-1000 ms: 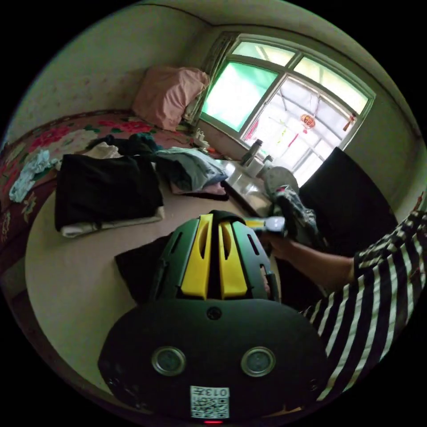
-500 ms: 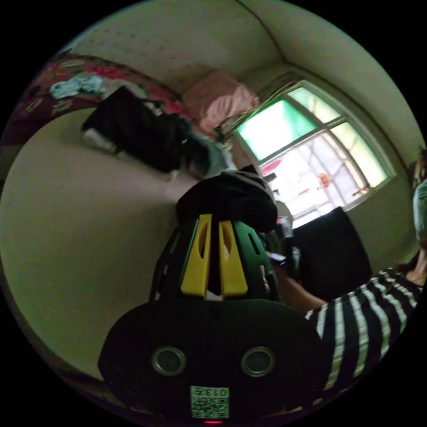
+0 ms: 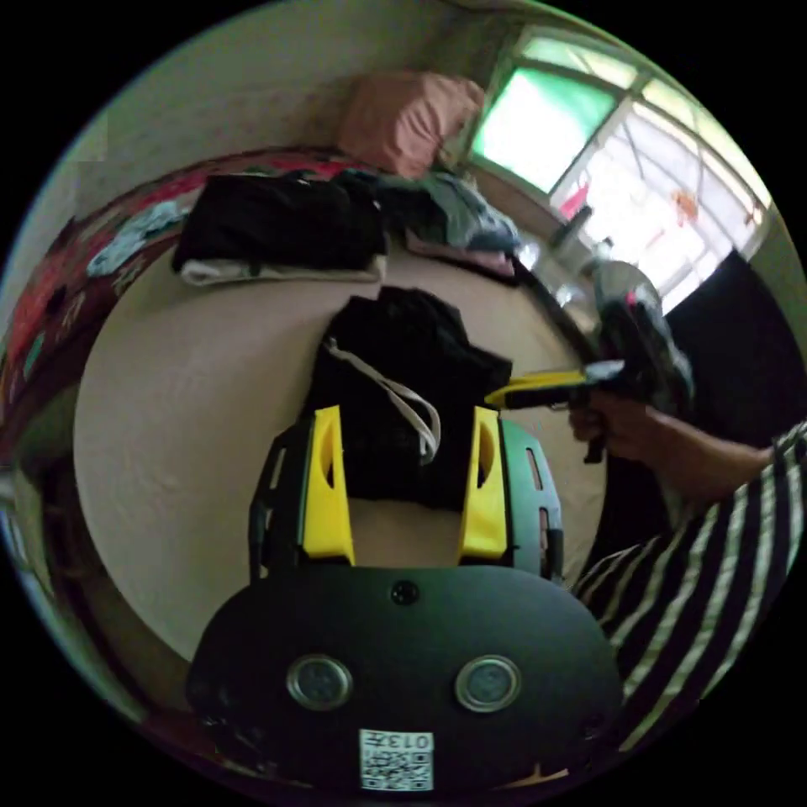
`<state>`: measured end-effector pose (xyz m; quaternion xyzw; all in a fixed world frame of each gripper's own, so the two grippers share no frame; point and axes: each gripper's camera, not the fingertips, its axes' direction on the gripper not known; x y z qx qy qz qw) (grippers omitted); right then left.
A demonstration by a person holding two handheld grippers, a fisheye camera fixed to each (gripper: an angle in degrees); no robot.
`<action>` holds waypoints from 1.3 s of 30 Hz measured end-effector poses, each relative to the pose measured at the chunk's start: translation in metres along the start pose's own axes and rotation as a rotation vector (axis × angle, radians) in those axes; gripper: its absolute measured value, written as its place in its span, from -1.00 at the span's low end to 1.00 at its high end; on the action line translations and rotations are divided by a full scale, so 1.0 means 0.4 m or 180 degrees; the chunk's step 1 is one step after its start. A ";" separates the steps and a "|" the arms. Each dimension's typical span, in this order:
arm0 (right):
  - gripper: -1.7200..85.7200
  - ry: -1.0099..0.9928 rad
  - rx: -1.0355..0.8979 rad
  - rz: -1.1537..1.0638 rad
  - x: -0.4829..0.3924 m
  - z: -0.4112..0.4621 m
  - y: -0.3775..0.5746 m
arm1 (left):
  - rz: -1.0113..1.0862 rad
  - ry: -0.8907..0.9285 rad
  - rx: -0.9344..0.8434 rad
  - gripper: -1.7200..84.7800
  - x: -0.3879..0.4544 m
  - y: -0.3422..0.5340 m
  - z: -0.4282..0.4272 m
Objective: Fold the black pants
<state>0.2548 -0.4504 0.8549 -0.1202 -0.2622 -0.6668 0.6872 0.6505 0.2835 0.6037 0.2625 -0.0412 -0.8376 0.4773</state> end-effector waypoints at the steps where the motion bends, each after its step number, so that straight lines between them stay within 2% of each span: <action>1: -0.81 -0.0082 -0.0127 0.0016 -0.007 0.024 -0.007 | 0.0087 -0.0108 -0.0089 -0.56 0.012 -0.003 0.025; 4: -0.91 0.0096 -0.0058 -0.0153 -0.048 0.021 -0.007 | 0.0137 -0.0493 -0.0396 -0.70 0.007 -0.011 0.110; 7: -0.93 0.0351 0.0052 -0.0567 -0.100 -0.033 0.009 | -0.0169 -0.0288 -0.0408 -0.79 -0.055 -0.014 0.096; 10: -0.94 0.0687 0.0226 -0.0887 -0.123 -0.129 0.040 | -0.0311 -0.0139 -0.0166 -0.82 -0.117 0.002 0.002; 12: -0.94 0.0860 0.0330 -0.0963 -0.113 -0.201 0.061 | -0.0663 0.0309 0.0156 -0.82 -0.191 0.038 -0.103; 14: -0.94 0.1182 0.0467 -0.0875 -0.075 -0.299 0.089 | -0.0920 0.0623 0.0396 -0.82 -0.244 0.079 -0.171; 17: -0.93 0.1477 0.0471 -0.0564 0.000 -0.385 0.108 | -0.1369 0.0784 0.0734 -0.82 -0.316 0.156 -0.254; 21: -0.92 0.1496 0.0318 -0.0207 0.092 -0.385 0.111 | -0.1814 0.0761 0.0539 -0.80 -0.409 0.236 -0.228; 27: -0.82 0.1669 -0.0121 0.0501 0.187 -0.245 0.140 | -0.2294 0.0794 0.0048 -0.77 -0.515 0.324 -0.081; 30: -0.72 0.1654 0.0099 0.0669 0.168 -0.257 0.186 | -0.2239 0.0623 0.0404 -0.73 -0.514 0.351 -0.118; 32: -0.71 0.1594 0.0316 0.0474 0.106 -0.270 0.232 | -0.2179 0.0525 0.0596 -0.69 -0.498 0.364 -0.145; 35: -0.70 0.1177 0.0358 -0.0118 -0.026 -0.225 0.289 | -0.1822 0.0215 0.0388 -0.63 -0.423 0.363 -0.127; 39: -0.61 0.1248 0.0276 -0.0930 -0.201 -0.119 0.350 | -0.0949 -0.0321 -0.0197 -0.52 -0.273 0.339 -0.012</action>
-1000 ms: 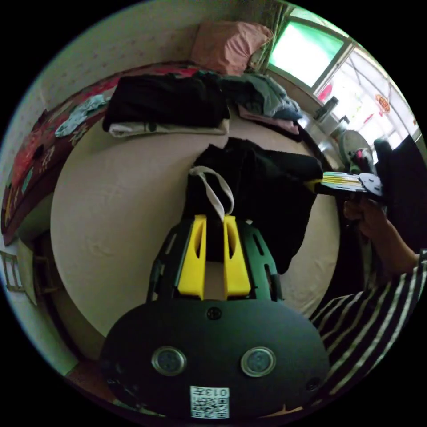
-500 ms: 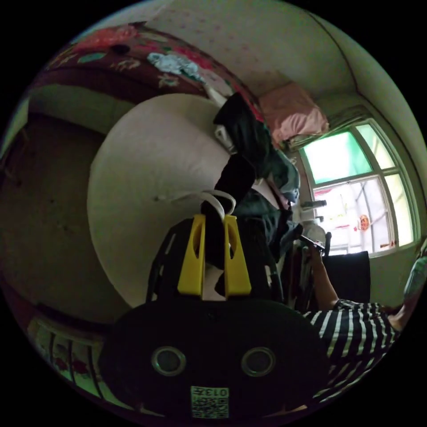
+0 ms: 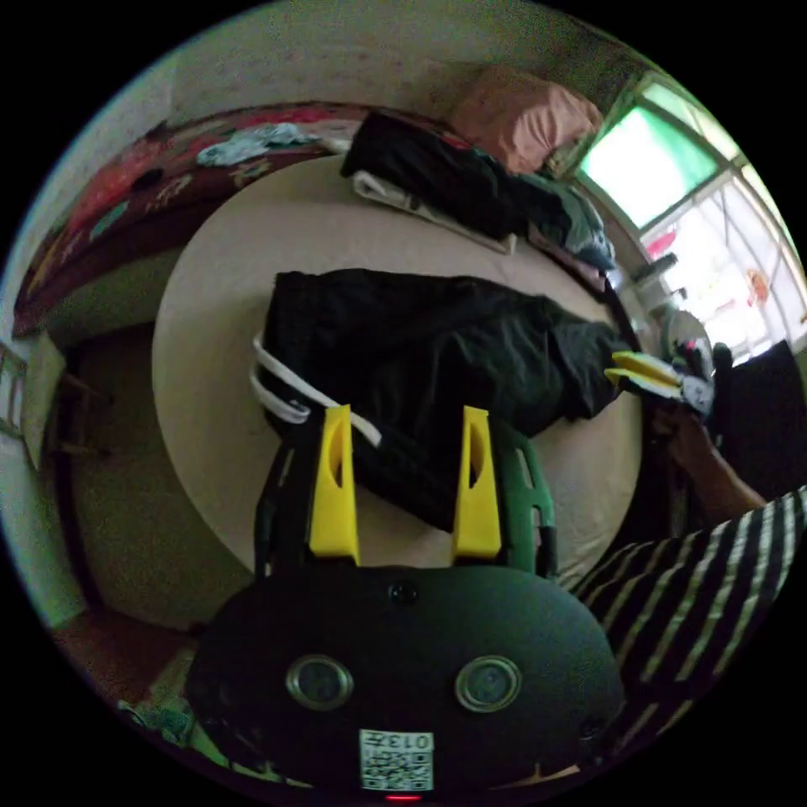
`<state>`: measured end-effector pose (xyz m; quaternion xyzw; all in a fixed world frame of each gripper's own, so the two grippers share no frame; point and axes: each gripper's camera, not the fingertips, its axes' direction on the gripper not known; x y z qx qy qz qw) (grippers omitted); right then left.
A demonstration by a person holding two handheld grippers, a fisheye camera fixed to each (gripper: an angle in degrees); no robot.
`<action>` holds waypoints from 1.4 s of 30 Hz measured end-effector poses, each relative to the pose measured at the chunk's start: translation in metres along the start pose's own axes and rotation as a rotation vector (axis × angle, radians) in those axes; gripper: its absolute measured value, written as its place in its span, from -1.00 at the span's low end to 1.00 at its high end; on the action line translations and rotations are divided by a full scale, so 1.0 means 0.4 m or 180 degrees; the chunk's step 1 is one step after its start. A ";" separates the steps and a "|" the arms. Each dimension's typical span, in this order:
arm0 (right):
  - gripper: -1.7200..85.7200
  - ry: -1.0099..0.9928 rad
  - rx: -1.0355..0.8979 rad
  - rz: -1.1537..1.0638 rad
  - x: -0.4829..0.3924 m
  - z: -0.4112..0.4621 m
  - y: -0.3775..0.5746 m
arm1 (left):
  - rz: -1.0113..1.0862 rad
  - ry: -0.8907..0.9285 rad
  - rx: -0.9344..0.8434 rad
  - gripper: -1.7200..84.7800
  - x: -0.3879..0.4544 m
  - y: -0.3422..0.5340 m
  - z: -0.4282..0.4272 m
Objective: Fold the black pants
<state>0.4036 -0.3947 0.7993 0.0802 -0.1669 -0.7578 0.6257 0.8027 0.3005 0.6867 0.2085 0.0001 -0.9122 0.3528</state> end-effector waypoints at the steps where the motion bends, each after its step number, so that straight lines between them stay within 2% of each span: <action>1: -0.58 0.0043 0.0009 -0.0120 -0.045 0.016 0.002 | 0.0090 -0.0063 0.0007 -0.51 0.019 0.003 0.012; 3: -0.56 0.0032 -0.0140 -0.0235 -0.086 0.054 0.000 | 0.0431 -0.0333 -0.0126 -0.48 0.076 0.005 0.063; 6: -0.62 0.0046 -0.0583 -0.0243 -0.092 0.117 0.007 | 0.0554 -0.0608 -0.0343 -0.53 0.089 0.010 0.117; 10: -0.86 -0.0149 -0.0660 -0.0203 -0.035 0.081 0.023 | 0.0410 -0.0547 -0.0391 -0.80 0.051 0.009 0.097; 12: -0.88 -0.0271 -0.0588 -0.0041 0.011 0.041 0.035 | 0.0261 -0.0334 -0.0284 -0.89 0.001 0.012 0.054; 15: -0.90 -0.0428 -0.0315 0.0289 0.110 -0.051 0.067 | 0.0058 -0.0032 -0.0046 -0.92 -0.071 0.022 -0.017; 22: -0.91 0.0045 0.0336 0.1185 0.333 -0.297 0.222 | 0.0007 0.0010 0.0475 -0.94 -0.167 0.068 -0.197; 25: -0.91 0.0027 0.0462 0.1542 0.399 -0.353 0.322 | 0.0128 0.0053 0.0608 -0.94 -0.191 0.116 -0.254; 28: -0.91 0.0247 0.0102 0.1858 0.440 -0.327 0.419 | 0.0081 0.0149 0.0353 -0.94 -0.222 0.168 -0.245; 31: -0.92 0.0393 -0.0439 0.2109 0.462 -0.239 0.494 | -0.0320 0.0315 -0.0101 -0.95 -0.276 0.226 -0.172; 35: -0.92 0.0844 -0.0933 0.1982 0.451 -0.165 0.501 | -0.0626 0.0296 -0.0272 -0.95 -0.299 0.280 -0.119; 40: -0.92 0.1621 -0.0888 0.1211 0.417 -0.200 0.411 | -0.0428 0.0051 0.0052 -0.95 -0.290 0.250 -0.210; 42: -0.91 0.1797 -0.0756 0.1108 0.412 -0.231 0.398 | -0.0345 -0.0113 0.0190 -0.95 -0.289 0.247 -0.266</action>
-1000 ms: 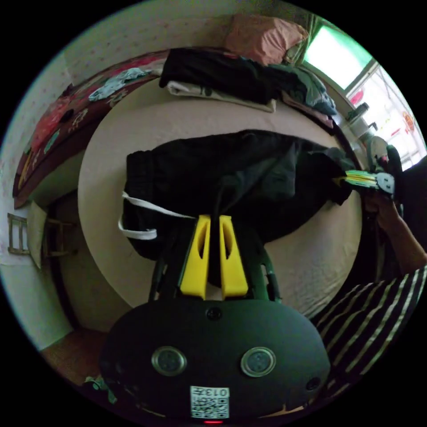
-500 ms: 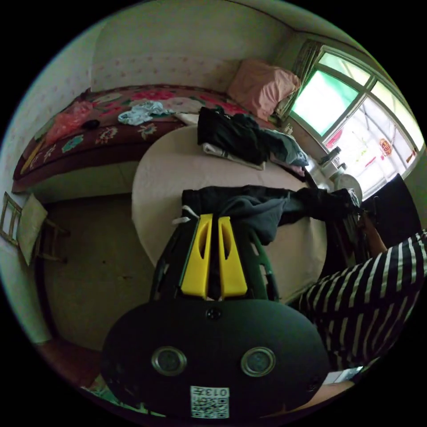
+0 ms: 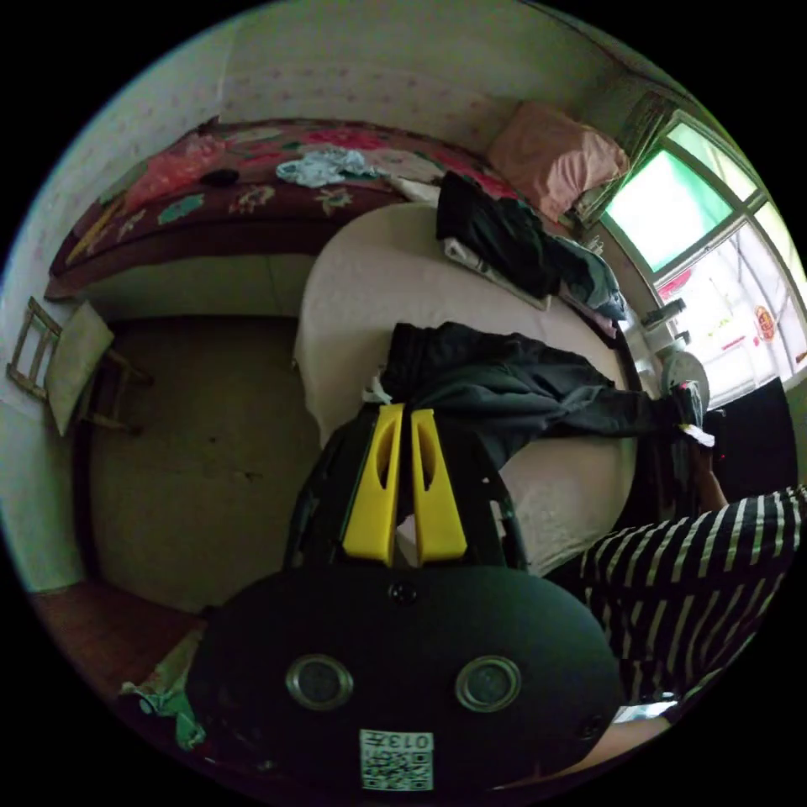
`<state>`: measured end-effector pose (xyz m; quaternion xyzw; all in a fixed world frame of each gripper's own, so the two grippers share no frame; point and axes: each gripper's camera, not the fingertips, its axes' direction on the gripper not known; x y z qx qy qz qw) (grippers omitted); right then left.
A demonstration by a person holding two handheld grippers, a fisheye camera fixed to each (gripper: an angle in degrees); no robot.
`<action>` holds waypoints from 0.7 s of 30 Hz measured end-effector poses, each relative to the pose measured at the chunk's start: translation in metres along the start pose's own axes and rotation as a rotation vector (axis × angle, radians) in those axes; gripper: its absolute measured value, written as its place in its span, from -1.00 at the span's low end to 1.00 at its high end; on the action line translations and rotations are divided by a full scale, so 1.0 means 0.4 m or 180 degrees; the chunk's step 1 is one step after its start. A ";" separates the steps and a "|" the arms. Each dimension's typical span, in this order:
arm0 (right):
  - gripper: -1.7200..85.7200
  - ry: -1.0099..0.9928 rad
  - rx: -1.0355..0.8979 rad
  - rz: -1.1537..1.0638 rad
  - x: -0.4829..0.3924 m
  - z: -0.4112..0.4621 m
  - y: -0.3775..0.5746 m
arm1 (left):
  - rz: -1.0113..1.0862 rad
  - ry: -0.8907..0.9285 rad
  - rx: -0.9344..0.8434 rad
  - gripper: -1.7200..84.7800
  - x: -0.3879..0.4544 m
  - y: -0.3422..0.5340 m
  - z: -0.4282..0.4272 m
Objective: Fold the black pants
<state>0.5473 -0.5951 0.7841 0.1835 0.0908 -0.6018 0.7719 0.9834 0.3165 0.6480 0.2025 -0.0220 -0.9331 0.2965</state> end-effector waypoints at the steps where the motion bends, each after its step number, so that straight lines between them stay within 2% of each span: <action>1: -0.91 -0.0055 0.0096 0.0008 0.006 -0.012 0.005 | 0.0014 -0.0065 -0.0009 -0.95 -0.001 0.003 -0.006; 3: -0.90 -0.0135 0.0186 -0.0075 0.000 -0.010 0.024 | -0.0057 -0.0260 -0.0244 -0.94 -0.020 0.033 0.007; 7: -0.85 -0.0409 -0.0344 -0.0607 -0.075 0.081 0.092 | -0.0471 -0.0160 -0.0793 -0.93 -0.058 0.115 0.092; 11: -0.80 -0.0791 -0.0986 -0.1031 -0.118 0.127 0.150 | -0.0935 0.0053 -0.0429 -0.89 -0.064 0.188 0.079; 13: -0.81 -0.0730 -0.0858 -0.0915 -0.092 0.103 0.153 | -0.0929 0.0012 -0.0236 -0.87 -0.049 0.186 0.050; 16: -0.80 -0.0711 -0.0267 -0.0551 -0.038 0.044 0.099 | -0.0369 -0.0536 -0.0075 -0.83 0.037 0.128 0.010; 18: -0.77 -0.0793 -0.0033 -0.0485 -0.031 0.034 0.041 | -0.0227 -0.0238 0.0345 -0.83 0.077 0.088 -0.020; 20: -0.76 -0.1120 0.0060 -0.0455 -0.043 0.054 -0.049 | -0.0214 0.0027 0.0327 -0.83 0.082 0.063 -0.022; 21: -0.75 -0.1187 0.0079 -0.0455 -0.048 0.062 -0.069 | -0.0301 -0.0144 0.0301 -0.82 0.084 0.053 -0.028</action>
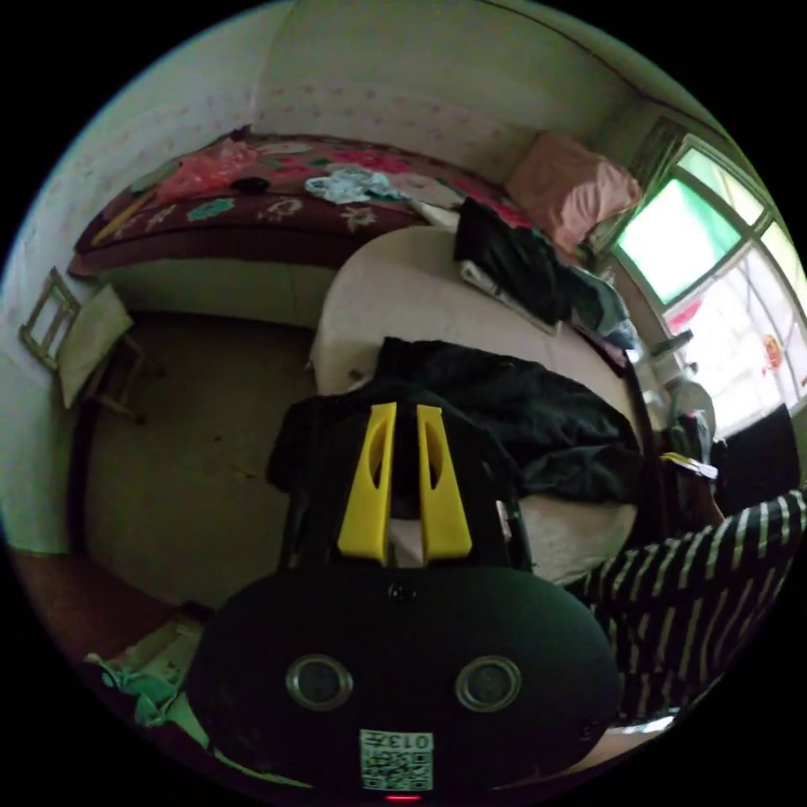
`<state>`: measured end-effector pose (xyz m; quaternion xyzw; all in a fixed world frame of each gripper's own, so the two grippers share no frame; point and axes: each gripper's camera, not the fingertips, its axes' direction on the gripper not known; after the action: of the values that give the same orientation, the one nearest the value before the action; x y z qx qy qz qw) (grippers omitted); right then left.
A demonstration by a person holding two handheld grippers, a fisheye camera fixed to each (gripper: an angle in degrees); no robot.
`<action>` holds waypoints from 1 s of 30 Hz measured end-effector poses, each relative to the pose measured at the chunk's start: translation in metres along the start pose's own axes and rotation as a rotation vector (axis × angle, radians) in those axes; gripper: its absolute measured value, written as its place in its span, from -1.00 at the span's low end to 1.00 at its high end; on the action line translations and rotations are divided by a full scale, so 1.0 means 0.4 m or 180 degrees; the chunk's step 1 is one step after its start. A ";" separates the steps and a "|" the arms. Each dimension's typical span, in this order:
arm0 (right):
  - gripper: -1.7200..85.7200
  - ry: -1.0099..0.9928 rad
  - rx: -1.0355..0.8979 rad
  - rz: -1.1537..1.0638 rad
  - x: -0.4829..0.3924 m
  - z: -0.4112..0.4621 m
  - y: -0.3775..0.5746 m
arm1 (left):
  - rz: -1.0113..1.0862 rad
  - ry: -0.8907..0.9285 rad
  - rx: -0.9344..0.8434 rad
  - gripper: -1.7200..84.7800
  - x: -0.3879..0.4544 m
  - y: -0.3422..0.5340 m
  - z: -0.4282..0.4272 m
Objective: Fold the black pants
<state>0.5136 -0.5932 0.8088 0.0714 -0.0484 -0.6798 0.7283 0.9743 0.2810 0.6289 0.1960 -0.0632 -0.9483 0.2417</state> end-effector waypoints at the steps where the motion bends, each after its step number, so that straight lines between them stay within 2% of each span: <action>1: -0.74 -0.0105 0.0018 -0.0036 0.000 0.021 -0.040 | -0.0049 -0.0111 0.0070 -0.81 0.002 -0.003 -0.009; 2: -0.73 -0.0148 0.0019 -0.0047 0.000 0.041 -0.079 | -0.0150 -0.0153 0.0318 -0.80 0.001 -0.007 -0.035; 5: -0.73 -0.0363 -0.0055 -0.0122 -0.002 0.085 -0.165 | -0.0456 0.0247 0.1237 -0.78 -0.013 -0.018 -0.111; 7: -0.72 -0.0335 -0.0050 -0.0164 -0.006 0.108 -0.205 | -0.0644 0.0156 0.1617 -0.78 -0.011 -0.026 -0.141; 8: -0.71 -0.0309 -0.0102 -0.0213 -0.010 0.128 -0.228 | -0.0595 -0.0096 0.1557 -0.77 0.007 -0.051 -0.136; 9: -0.70 -0.0310 -0.0145 -0.0248 -0.013 0.139 -0.238 | -0.0354 -0.0317 0.1099 -0.74 0.039 -0.097 -0.096; 12: -0.66 -0.0371 -0.0362 -0.0317 -0.021 0.193 -0.280 | 0.0167 -0.0263 0.0169 -0.66 0.118 -0.188 0.059; 17: -0.70 -0.0386 -0.0658 -0.0338 -0.040 0.260 -0.321 | 0.0211 -0.0299 -0.0385 -0.57 0.183 -0.266 0.249; 19: -0.73 -0.0360 -0.0631 -0.0334 -0.045 0.265 -0.327 | 0.0338 -0.0442 -0.0561 -0.60 0.210 -0.288 0.295; 21: -0.79 -0.0375 -0.0644 -0.0332 -0.048 0.269 -0.333 | 0.0426 -0.0741 -0.0834 -0.70 0.238 -0.315 0.339; 22: -0.87 -0.0376 -0.0643 -0.0386 -0.054 0.268 -0.335 | 0.0442 -0.0780 -0.0879 -0.73 0.246 -0.321 0.344; 25: -0.91 -0.0107 -0.0552 -0.0550 -0.079 0.241 -0.335 | 0.0621 -0.0818 -0.0833 -0.81 0.301 -0.358 0.328; 30: -0.93 0.0079 -0.0132 -0.0543 -0.072 0.141 -0.346 | 0.0672 -0.0721 -0.0254 -0.84 0.358 -0.445 0.202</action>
<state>0.3661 -0.5756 0.8417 0.0686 -0.0190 -0.7393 0.6696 0.7492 0.3697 0.6160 0.0702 -0.0726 -0.9354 0.3389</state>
